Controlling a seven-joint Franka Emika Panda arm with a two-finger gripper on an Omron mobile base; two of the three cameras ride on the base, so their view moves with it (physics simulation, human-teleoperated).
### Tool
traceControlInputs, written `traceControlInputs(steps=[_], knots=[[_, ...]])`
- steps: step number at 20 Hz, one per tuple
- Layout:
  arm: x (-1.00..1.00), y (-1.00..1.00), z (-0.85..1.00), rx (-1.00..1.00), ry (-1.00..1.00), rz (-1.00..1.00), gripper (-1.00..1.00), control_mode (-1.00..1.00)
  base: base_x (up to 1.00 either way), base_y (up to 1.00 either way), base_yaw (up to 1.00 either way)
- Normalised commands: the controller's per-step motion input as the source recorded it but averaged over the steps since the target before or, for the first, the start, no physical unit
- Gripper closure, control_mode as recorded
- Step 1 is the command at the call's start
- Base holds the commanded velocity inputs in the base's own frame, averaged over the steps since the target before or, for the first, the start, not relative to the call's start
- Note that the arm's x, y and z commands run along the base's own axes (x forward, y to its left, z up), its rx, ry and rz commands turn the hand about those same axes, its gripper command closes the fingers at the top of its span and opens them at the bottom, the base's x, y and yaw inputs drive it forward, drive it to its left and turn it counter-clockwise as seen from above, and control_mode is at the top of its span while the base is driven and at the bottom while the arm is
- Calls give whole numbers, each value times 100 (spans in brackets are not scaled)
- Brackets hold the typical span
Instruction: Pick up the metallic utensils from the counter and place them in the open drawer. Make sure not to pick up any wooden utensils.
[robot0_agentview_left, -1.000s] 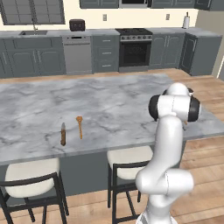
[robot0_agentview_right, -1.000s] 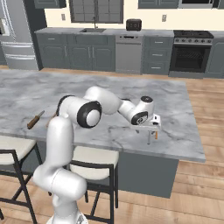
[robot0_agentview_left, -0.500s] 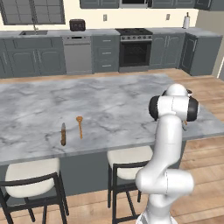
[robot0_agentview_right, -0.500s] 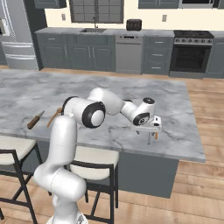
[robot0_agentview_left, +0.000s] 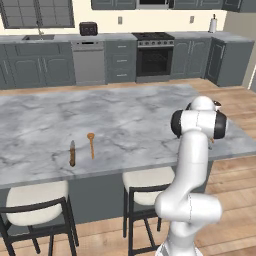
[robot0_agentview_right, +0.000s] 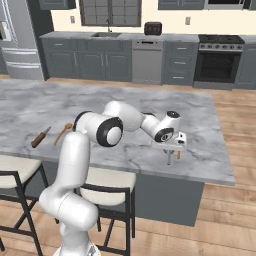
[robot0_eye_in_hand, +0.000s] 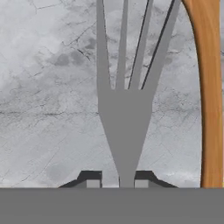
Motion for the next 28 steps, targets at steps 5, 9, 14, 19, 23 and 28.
traceControlInputs(steps=[5,9,14,19,23,28], knots=[[-25,69,-69,3,4,0,100,-100,0,0,0],[-19,54,-18,0,3,0,100,-100,0,0,0],[-28,10,1,1,0,0,100,-100,0,0,0],[-48,0,45,0,0,3,100,-100,0,0,0],[-81,20,39,0,1,15,100,-100,0,0,0],[-69,22,58,0,0,20,100,-100,0,0,0]])
